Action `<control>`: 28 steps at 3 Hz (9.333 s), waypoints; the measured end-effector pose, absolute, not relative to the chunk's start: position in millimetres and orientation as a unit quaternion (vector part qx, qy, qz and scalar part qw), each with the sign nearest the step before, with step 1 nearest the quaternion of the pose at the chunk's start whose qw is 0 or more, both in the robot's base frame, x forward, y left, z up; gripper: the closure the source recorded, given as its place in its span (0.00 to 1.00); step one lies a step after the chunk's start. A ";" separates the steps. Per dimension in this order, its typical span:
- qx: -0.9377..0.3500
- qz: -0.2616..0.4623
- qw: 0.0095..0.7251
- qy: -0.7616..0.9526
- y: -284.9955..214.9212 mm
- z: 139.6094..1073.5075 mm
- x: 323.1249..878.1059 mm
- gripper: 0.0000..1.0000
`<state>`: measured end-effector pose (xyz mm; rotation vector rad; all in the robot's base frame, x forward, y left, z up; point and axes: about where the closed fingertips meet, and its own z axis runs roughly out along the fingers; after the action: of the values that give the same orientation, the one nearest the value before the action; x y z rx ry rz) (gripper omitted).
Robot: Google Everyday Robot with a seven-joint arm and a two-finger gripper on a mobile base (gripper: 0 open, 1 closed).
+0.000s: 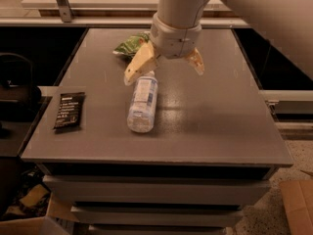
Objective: Place blue plastic bottle upright
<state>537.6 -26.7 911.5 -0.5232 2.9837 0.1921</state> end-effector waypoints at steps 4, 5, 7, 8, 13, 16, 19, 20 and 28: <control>0.030 0.013 0.050 0.998 15.5 864.8 546.5 0.00; 0.044 0.005 0.063 0.997 11.3 848.1 544.8 0.00; 0.034 0.004 0.075 0.997 1.9 828.7 552.9 0.18; 0.016 0.009 0.079 0.997 2.7 830.9 557.7 0.42; -0.123 0.153 0.247 0.949 18.0 902.4 561.2 1.00; -0.161 0.173 0.294 0.926 20.3 901.2 572.4 1.00; -0.262 0.275 0.349 0.856 39.3 911.0 588.5 1.00; -0.289 0.334 0.357 0.823 41.9 915.0 587.5 1.00; -0.334 0.431 0.455 0.704 48.0 929.6 573.6 1.00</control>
Offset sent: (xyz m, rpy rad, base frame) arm 0.0076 0.0406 -0.0345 -0.1028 0.1034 -0.4087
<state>573.6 48.0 929.6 -0.8248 1.7361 1.0622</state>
